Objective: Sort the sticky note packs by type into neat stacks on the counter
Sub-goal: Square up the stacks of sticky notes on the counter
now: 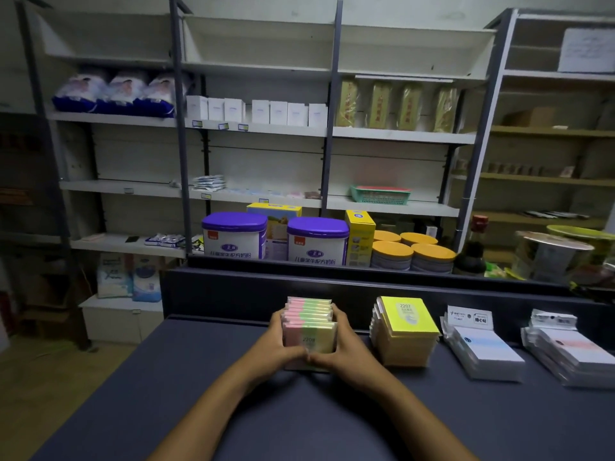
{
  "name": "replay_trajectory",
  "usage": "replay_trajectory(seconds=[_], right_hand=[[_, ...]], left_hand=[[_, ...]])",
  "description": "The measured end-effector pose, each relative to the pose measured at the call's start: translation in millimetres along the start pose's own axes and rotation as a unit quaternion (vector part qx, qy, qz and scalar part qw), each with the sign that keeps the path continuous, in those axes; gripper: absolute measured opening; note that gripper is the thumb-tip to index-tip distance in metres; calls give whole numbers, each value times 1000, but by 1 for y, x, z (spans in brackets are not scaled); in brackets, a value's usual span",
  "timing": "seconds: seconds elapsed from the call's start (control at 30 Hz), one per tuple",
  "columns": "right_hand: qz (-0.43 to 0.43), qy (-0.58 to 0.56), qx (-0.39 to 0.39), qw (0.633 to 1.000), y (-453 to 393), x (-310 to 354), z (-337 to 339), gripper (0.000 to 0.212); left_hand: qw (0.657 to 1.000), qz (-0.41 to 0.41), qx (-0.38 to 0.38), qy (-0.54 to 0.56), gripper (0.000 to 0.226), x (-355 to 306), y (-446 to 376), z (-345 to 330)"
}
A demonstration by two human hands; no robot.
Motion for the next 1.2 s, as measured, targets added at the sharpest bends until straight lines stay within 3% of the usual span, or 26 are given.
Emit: replay_trajectory(seconds=[0.17,0.33,0.6,0.77,0.93,1.2], right_hand=[[30,46,-47,997,-2,5,8,114],[37,73,-16,997,-7,0,-1,76],[56,112,-17,992,-8,1,4,92],[50,129,2,990,-4,1,-2,90],[82,139,-28,987,-5,7,3,85],[99,112,-19,989,-4,9,1,75]], left_hand=[[999,-40,-22,-16,87,-4,-7,0],[998,-35,-1,-44,92,-3,-7,-3],[993,-95,-39,-57,63,-9,-9,1],[989,-77,-1,-127,68,1,-12,-4],[985,-122,-16,-123,59,-5,-11,1],[975,-106,11,-193,60,3,-13,0]])
Point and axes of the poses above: each hand's wrist, its own y-axis away from the middle knuckle, its own z-axis out of the back of the hand, x = y × z, the point moved 7 cm from there along -y, towards the middle knuckle, and after that the axes turned 3 degrees about y, right-handed, at the moved point
